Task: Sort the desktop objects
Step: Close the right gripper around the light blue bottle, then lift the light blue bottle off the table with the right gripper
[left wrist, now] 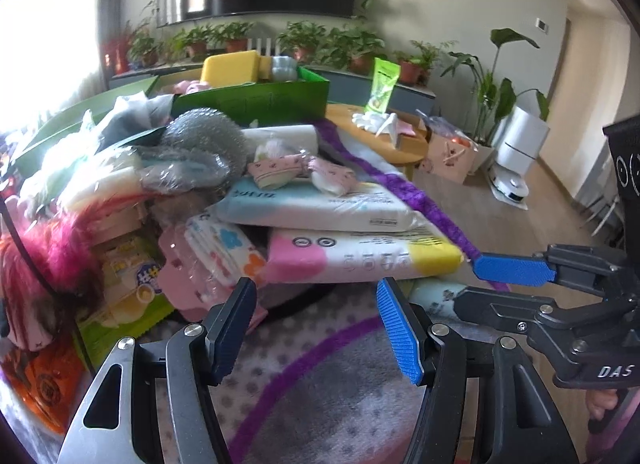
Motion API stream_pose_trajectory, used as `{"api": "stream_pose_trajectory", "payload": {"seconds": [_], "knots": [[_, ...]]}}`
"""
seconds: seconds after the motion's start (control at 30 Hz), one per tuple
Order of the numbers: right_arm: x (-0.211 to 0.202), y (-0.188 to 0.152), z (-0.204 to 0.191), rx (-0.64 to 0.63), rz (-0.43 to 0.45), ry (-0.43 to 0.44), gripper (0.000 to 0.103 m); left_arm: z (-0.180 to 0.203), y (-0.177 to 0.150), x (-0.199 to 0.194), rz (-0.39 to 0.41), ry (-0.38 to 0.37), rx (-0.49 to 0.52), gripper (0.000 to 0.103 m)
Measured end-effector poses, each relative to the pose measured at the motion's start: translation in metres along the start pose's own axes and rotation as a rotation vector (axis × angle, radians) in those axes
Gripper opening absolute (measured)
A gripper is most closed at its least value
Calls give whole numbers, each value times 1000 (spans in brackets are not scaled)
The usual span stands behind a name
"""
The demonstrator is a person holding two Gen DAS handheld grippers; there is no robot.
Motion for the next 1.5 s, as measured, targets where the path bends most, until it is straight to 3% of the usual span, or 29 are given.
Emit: {"api": "stream_pose_trajectory", "payload": {"seconds": [0.3, 0.33, 0.4, 0.47, 0.7, 0.8, 0.9, 0.93, 0.97, 1.0, 1.07, 1.1, 1.17, 1.2, 1.23, 1.27, 1.3, 1.33, 1.4, 1.5], "knots": [[24, -11, 17, -1, -60, -10, 51, 0, -5, 6, -37, -6, -13, 63], [26, -11, 18, -10, -60, -7, 50, 0, -5, 6, -38, -5, -11, 63], [32, -11, 17, -49, -62, 5, 31, 0, -5, 6, -41, -5, -9, 63], [37, -13, 14, -102, -72, 47, 28, 1, -6, 8, -51, -8, -3, 63], [32, -20, 13, -241, -79, 130, 27, 7, -10, 18, -87, -48, 13, 63], [24, -32, 3, -377, -70, 135, 27, 14, -11, 20, -105, -84, 34, 63], [15, -43, -5, -563, -52, 87, 28, 22, -13, 22, -126, -135, 53, 63], [13, -45, -5, -615, -49, 47, 28, 25, -13, 22, -126, -140, 58, 63], [10, -43, 0, -674, -58, -45, 27, 27, -12, 24, -125, -140, 64, 63], [10, -43, 0, -674, -58, -45, 28, 29, -12, 25, -125, -140, 66, 63], [5, -36, 11, -648, -49, -126, 37, 30, -11, 28, -129, -147, 63, 63], [-6, -30, 24, -562, -7, -126, 45, 30, -11, 29, -131, -148, 62, 63], [-11, -30, 30, -518, 7, -113, 54, 32, -9, 32, -136, -151, 64, 63], [-22, -30, 44, -409, 36, -86, 55, 33, -9, 33, -139, -152, 65, 63], [-22, -30, 44, -409, 36, -86, 55, 34, -8, 34, -142, -158, 65, 63], [-26, -31, 51, -354, 53, -83, 55, 36, -7, 35, -144, -174, 67, 63], [-33, -37, 69, -202, 73, -66, 55, 38, -6, 35, -144, -188, 71, 63], [-33, -37, 69, -202, 73, -66, 54, 41, -6, 36, -142, -202, 78, 63], [-30, -43, 76, -59, 66, -7, 39, 46, -5, 37, -134, -219, 101, 63], [-32, -59, 74, 48, 64, 36, 29, 52, -1, 41, -116, -215, 130, 63]]}}
Point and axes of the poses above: each gripper's, at about its wrist camera, not at the fingertips, and x roughly the way its jaws point, z to its right, y to its top, the point moved 3 cm from there along x, roughly the way its jaws point, and after that the axes turned 5 degrees about -z, right-handed, at the moved point
